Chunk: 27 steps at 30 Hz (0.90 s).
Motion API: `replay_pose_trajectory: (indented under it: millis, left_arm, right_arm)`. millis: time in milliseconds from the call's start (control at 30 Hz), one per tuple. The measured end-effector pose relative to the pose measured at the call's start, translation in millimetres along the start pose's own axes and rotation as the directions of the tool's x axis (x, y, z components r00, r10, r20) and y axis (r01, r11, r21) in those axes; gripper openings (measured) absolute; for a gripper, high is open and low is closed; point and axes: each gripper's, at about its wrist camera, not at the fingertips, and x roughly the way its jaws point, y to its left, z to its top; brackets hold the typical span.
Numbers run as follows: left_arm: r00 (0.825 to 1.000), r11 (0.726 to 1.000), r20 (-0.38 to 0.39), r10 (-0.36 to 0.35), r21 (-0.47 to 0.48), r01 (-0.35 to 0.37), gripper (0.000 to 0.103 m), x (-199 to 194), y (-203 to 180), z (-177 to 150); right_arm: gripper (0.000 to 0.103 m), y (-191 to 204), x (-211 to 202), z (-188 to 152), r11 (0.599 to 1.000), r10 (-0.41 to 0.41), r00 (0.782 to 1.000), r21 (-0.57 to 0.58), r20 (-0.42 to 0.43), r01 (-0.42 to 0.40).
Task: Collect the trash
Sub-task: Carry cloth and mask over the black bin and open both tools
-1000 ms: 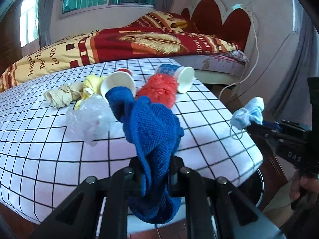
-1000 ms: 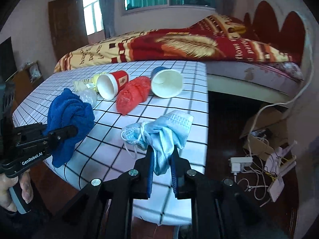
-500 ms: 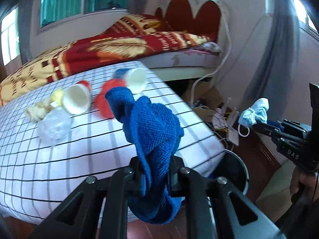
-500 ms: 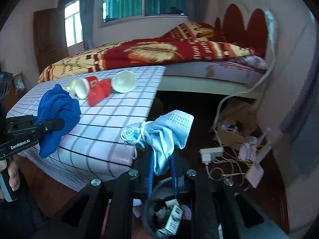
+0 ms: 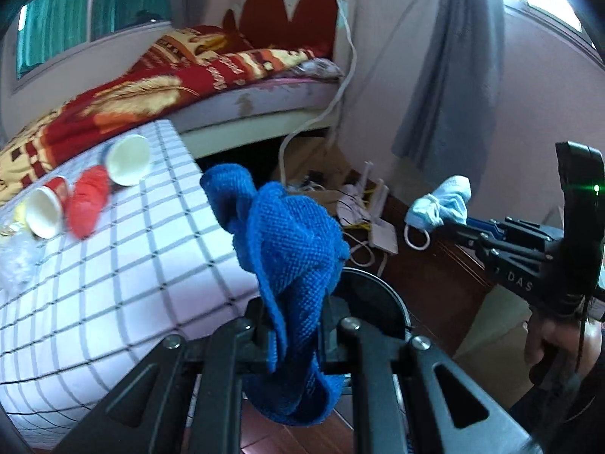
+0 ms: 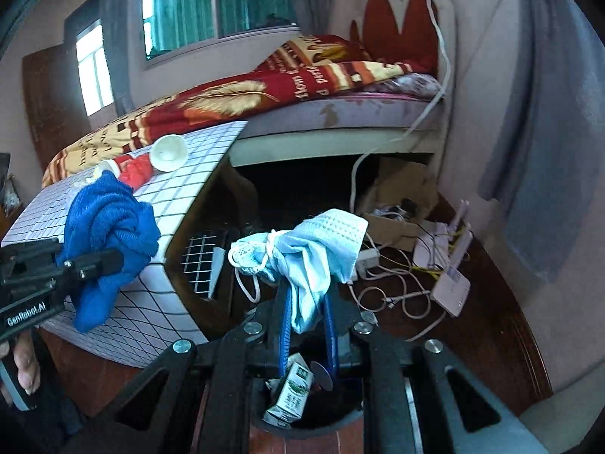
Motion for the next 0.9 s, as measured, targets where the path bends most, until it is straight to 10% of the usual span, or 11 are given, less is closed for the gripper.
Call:
replay_pose_trajectory:
  millis: [900]
  left_arm:
    - [0.976, 0.995, -0.203, -0.082, -0.078, 0.067, 0.016, 100, -23, -58]
  right_arm:
    - [0.017, -26, 78, -85, 1.0, 0.01, 0.969, -0.008, -0.245, -0.012]
